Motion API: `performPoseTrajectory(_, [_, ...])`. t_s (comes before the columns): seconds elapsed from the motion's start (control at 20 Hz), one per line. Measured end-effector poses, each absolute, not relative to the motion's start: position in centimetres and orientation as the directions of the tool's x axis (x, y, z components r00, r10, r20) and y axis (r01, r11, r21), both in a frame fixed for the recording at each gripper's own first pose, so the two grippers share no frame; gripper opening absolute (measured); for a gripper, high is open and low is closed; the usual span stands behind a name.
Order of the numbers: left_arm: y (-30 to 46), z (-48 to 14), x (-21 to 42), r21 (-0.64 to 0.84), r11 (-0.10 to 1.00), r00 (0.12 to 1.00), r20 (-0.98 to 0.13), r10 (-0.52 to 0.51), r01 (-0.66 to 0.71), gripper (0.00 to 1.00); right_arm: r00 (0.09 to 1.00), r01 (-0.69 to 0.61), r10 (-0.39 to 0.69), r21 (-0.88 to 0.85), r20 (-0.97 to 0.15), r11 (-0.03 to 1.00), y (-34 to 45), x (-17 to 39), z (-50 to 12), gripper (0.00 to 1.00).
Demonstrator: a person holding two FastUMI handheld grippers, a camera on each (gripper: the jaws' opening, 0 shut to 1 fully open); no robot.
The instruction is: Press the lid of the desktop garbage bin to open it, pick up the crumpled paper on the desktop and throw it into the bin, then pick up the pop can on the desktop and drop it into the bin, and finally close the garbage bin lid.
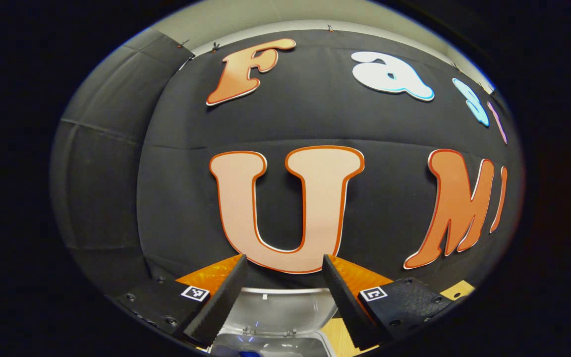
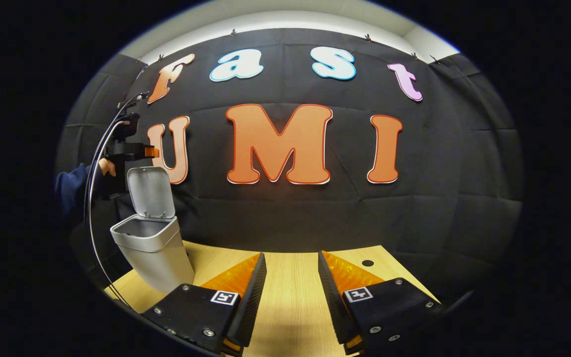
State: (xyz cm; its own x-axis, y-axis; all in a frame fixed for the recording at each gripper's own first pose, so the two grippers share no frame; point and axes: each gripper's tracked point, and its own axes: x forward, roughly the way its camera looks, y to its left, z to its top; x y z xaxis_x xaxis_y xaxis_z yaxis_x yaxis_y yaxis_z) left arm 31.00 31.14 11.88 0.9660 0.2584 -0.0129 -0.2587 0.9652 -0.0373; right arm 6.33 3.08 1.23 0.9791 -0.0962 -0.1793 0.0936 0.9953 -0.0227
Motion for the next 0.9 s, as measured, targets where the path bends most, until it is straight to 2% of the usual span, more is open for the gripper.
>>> performPoseTrajectory(0.2, [31.9,9.7,33.2,0.008,0.967,0.965,-0.064,0.253,-0.253,0.94,0.977,0.106,-0.109,-0.027,-0.183,0.994,2.7,6.1,1.0,0.63])
performPoseTrajectory(0.3, [32.1,7.4,33.4,0.006,0.971,0.962,-0.136,0.239,-0.24,0.94,0.975,0.112,-0.115,-0.026,-0.19,0.993,2.5,6.0,0.9,0.63])
performPoseTrajectory(0.35, [32.2,8.1,33.3,-0.006,0.97,0.966,-0.099,0.24,-0.242,0.94,0.975,0.11,-0.112,-0.023,-0.194,0.994,2.8,6.1,0.8,0.63])
performPoseTrajectory(0.4, [32.0,8.2,32.9,-0.022,0.971,0.966,-0.11,0.233,-0.236,0.96,0.974,0.111,-0.114,-0.025,-0.195,0.993,2.6,6.0,0.6,0.63])
performPoseTrajectory(0.45, [32.0,7.9,32.2,-0.014,0.971,0.965,-0.122,0.234,-0.237,0.93,0.974,0.11,-0.113,-0.025,-0.199,0.994,2.7,6.1,0.5,0.63])
performPoseTrajectory(0.9, [28.2,4.2,22.4,-0.003,0.982,0.973,-0.132,0.187,-0.189,0.94,0.972,0.074,-0.071,0.002,-0.224,0.997,3.6,7.0,-0.6,0.63])
